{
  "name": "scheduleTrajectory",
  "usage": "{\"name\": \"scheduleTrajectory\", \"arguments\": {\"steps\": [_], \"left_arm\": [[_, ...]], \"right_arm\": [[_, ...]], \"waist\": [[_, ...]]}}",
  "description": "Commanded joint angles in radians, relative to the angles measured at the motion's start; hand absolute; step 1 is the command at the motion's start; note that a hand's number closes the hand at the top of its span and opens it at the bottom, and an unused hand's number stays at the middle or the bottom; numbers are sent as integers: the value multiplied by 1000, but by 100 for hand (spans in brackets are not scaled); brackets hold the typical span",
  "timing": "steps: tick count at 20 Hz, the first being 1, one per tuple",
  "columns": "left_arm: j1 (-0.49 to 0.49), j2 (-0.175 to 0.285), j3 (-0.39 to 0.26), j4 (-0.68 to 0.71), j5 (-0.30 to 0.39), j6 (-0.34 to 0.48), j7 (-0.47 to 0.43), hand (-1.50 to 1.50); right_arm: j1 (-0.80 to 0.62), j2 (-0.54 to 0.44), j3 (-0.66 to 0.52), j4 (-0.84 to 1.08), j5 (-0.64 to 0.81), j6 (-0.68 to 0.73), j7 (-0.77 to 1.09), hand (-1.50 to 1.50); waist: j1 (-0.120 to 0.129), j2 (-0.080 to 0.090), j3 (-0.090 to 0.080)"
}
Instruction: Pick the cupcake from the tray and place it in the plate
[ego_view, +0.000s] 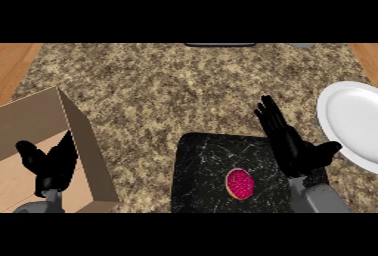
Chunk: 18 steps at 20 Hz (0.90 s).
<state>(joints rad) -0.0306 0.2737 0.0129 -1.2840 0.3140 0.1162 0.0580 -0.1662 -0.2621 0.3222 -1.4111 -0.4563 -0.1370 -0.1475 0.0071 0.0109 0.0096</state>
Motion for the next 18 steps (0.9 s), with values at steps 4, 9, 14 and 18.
{"name": "scheduleTrajectory", "arguments": {"steps": [4,9,14,18], "left_arm": [[21,1,-55,-28,-73,-28,71,0],[-13,-86,-114,-52,-97,-48,104,0],[4,-134,-139,-126,-159,0,169,0],[64,-167,-151,-172,-192,0,176,0]], "right_arm": [[-226,-198,-134,-60,-10,168,33,150],[-261,-315,-148,42,300,-55,-10,150],[-110,-229,-238,3,186,48,-236,-150],[-25,-275,-248,-64,233,128,-250,-150]], "waist": [[5,-12,-9],[-4,-9,-9],[-9,-12,-9],[-8,-12,-9]]}}
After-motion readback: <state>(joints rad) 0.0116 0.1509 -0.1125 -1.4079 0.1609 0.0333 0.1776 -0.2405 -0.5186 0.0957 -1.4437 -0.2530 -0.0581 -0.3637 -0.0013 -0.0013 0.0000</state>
